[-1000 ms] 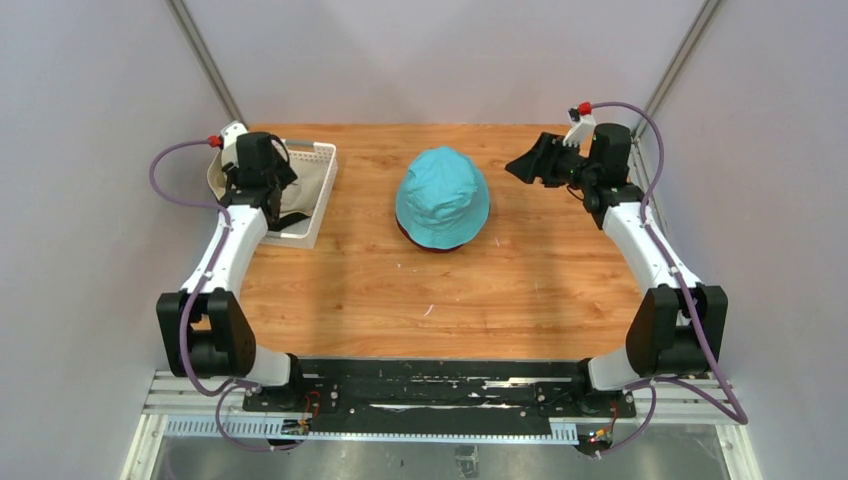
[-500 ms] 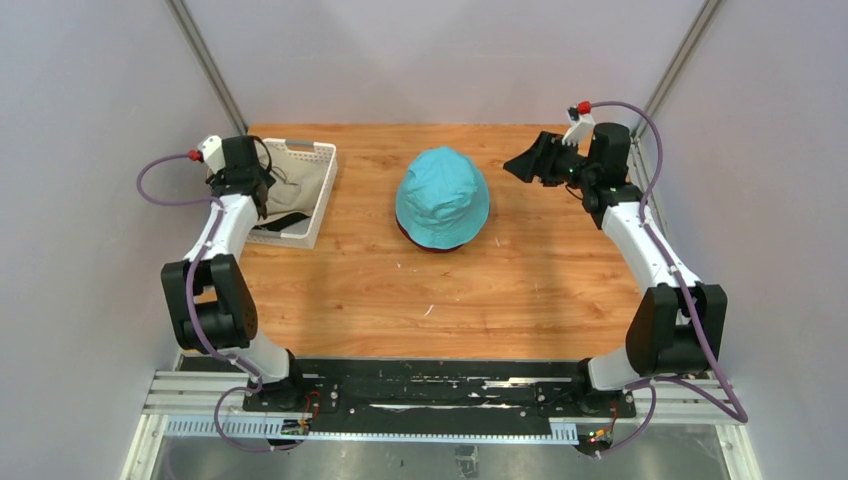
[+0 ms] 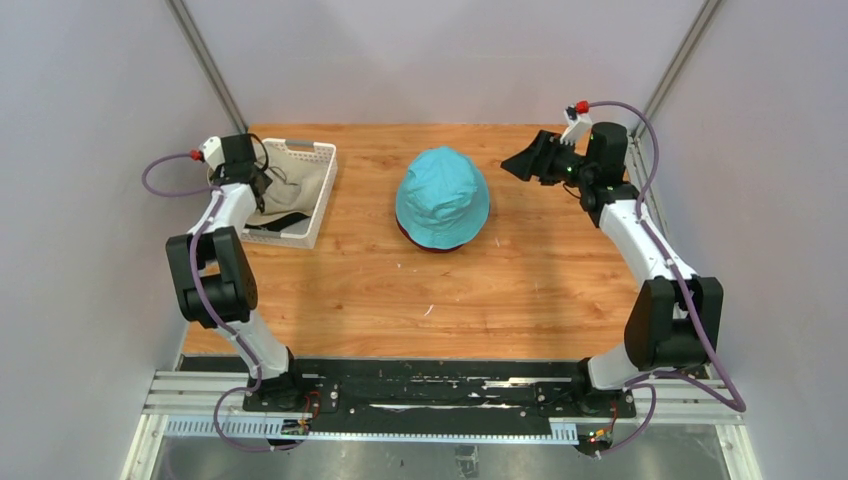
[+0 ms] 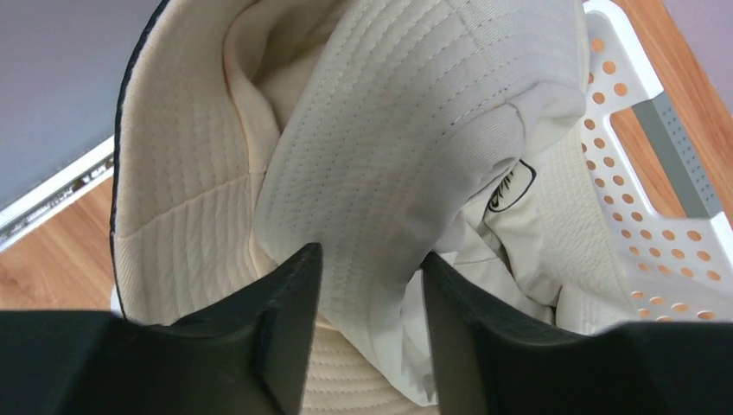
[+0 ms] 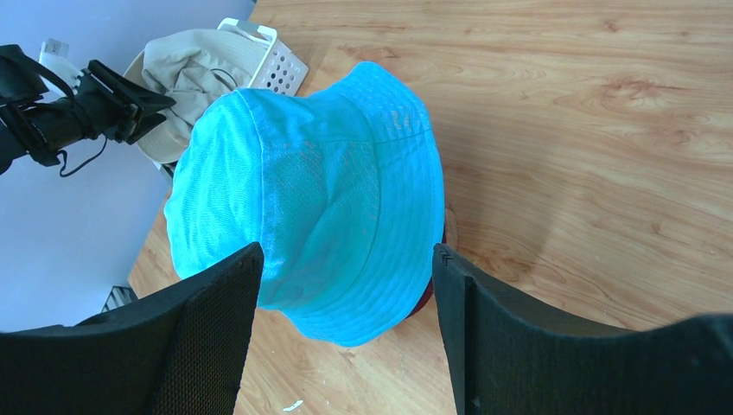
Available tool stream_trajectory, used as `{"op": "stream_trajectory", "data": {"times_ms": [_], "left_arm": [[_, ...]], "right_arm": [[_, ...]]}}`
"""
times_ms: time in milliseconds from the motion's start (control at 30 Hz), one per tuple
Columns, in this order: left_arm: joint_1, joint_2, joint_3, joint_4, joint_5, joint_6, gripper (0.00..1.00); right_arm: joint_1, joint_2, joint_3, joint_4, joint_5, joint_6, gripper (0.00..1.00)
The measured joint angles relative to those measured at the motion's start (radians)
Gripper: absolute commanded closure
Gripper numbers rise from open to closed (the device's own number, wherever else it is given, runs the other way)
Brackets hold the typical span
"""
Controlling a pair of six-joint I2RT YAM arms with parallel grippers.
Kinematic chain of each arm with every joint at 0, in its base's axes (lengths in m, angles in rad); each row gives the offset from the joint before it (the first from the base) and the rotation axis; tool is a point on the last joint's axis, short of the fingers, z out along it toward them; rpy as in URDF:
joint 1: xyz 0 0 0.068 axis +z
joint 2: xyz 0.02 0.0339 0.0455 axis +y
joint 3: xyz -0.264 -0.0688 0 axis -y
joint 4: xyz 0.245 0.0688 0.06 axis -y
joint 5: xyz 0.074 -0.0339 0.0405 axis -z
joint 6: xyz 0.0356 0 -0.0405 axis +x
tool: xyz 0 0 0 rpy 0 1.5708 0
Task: Stack the hats
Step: Pick up the hat from the bin.
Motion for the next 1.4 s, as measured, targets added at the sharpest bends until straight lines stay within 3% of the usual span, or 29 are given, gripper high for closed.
{"op": "stream_trajectory", "data": {"times_ms": [100,133,333,467,967,1400], "left_arm": [[0.004,0.014,0.019,0.0,0.007,-0.002,0.97],[0.005,0.019,0.024,0.002,0.011,-0.002,0.99],[0.016,0.023,0.026,0.019,0.063,-0.01,1.0],[0.021,-0.011,0.024,0.049,0.179,-0.02,1.0],[-0.123,-0.427,0.108,0.128,0.441,-0.026,1.0],[-0.151,-0.611,-0.11,0.403,0.707,-0.061,1.0]], "right_arm": [[0.0,0.004,0.0,0.005,-0.003,0.004,0.29],[0.0,0.005,0.0,0.008,-0.003,0.005,0.29],[0.0,0.005,0.0,0.021,-0.006,0.015,0.29],[0.0,0.006,0.0,0.026,-0.009,0.019,0.29],[0.075,0.006,0.0,0.033,-0.007,0.02,0.29],[0.137,-0.061,0.0,0.033,-0.001,-0.003,0.29]]}}
